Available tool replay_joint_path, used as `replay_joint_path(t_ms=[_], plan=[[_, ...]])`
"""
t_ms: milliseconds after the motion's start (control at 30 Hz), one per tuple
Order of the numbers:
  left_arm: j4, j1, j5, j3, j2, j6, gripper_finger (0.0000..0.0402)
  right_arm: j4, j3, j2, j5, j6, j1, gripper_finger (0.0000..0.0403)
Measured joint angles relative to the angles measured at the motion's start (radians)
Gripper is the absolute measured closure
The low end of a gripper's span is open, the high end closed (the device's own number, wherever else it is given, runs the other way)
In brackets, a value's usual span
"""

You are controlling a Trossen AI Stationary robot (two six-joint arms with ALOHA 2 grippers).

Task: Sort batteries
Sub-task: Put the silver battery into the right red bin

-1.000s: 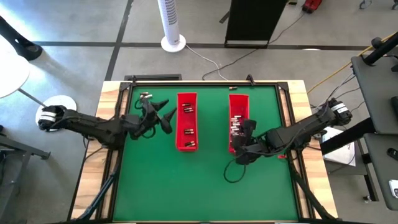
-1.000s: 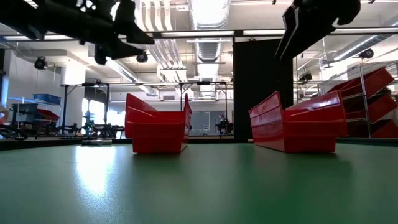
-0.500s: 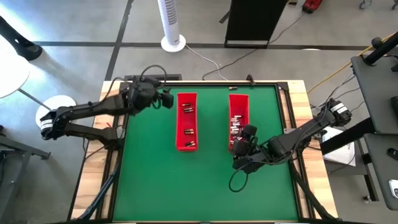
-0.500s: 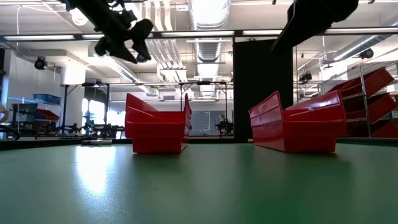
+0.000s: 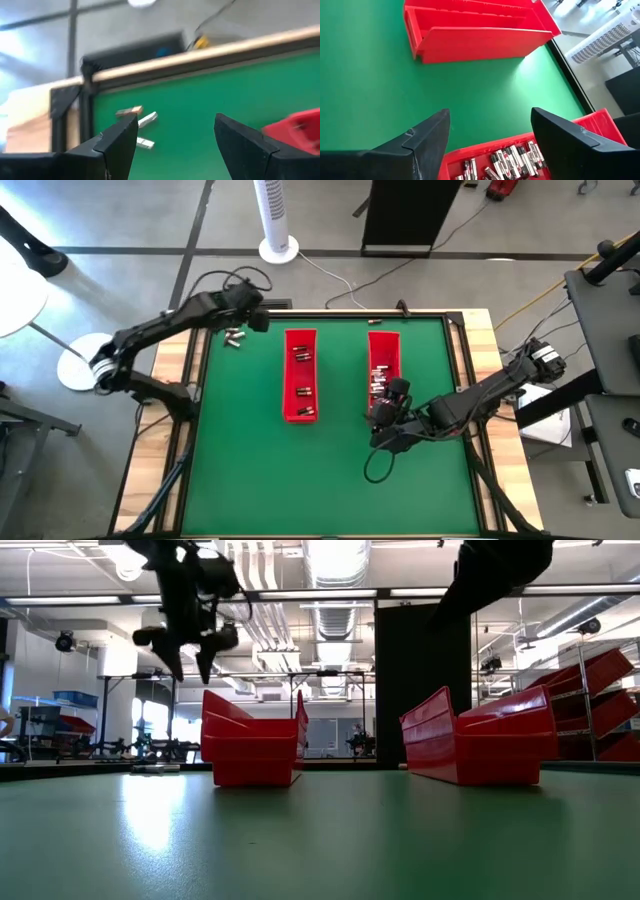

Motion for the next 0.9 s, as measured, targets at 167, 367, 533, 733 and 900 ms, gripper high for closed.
replay_joint_path(t_ms=[167,367,533,733,900], plan=[[-0.099,0.078,0.08,0.028,0.122,-0.043,0.016,-0.001,-0.02,0.0,-0.002,-0.019,0.0,0.0137],[-0.095,0.172,0.214,-0.049,0.179,-0.225,0.016,-0.001,-0.031,0.0,-0.002,-0.03,-0.002,0.0134],[-0.057,0.171,0.217,-0.142,0.175,-0.354,0.016,-0.001,-0.042,0.0,0.002,-0.047,-0.002,0.0129],[0.053,0.171,0.214,-0.251,0.164,-0.527,0.016,0.006,-0.064,0.0,0.002,-0.077,-0.002,0.0137],[0.26,0.171,0.187,-0.366,0.164,-0.74,0.016,0.038,-0.076,0.0,0.002,-0.106,-0.002,0.0149]])
